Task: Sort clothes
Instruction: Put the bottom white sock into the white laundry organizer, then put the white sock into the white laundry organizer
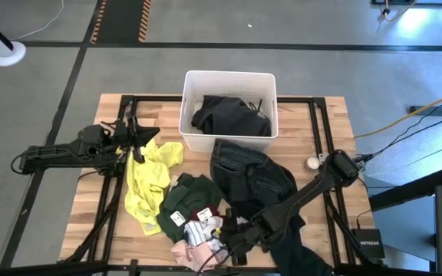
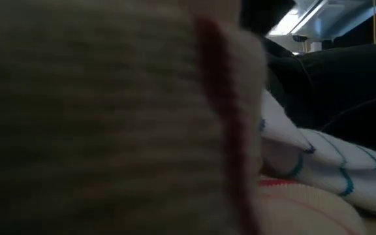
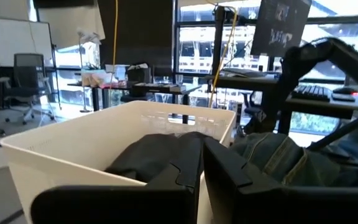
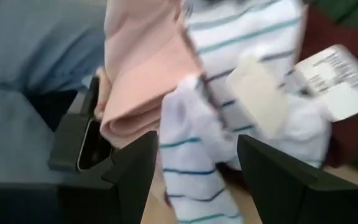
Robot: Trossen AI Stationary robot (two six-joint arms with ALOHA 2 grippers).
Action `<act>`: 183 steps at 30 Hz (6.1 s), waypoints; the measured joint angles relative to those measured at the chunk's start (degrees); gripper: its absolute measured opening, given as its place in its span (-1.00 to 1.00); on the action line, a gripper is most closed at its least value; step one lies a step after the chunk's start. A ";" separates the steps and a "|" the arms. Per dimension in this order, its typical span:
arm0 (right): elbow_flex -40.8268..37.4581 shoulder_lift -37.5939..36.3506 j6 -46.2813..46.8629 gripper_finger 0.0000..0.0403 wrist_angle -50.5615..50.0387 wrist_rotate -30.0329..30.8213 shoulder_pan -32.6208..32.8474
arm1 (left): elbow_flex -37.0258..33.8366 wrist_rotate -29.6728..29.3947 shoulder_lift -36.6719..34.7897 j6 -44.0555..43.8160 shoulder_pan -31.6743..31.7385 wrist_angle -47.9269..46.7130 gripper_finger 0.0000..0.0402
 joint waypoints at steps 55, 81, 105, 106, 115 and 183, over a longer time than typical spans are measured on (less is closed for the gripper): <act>46.62 -5.11 -13.86 -0.94 -48.14 40.39 -28.70 | -8.62 1.26 -14.16 -0.58 -0.04 -7.01 -0.94; 46.60 -1.82 -6.36 -0.60 -48.11 28.29 -39.96 | -17.68 1.08 -14.10 4.41 -0.02 -0.69 -0.94; 46.69 4.08 -6.59 -0.13 -45.93 -0.11 -16.19 | -17.70 1.06 -13.81 3.72 -0.02 -0.70 -0.94; 46.68 5.33 -6.59 -0.13 -45.16 -0.11 -14.81 | -17.70 1.06 -13.83 3.72 -0.02 -0.70 -0.94; 46.60 15.68 -9.80 -0.13 -33.13 -0.13 -7.72 | -17.70 1.06 -13.84 4.57 0.00 -0.70 -0.94; 48.59 19.97 -41.19 -0.93 -25.96 9.95 -9.27 | -17.73 1.04 -13.84 4.51 0.00 -0.73 -0.94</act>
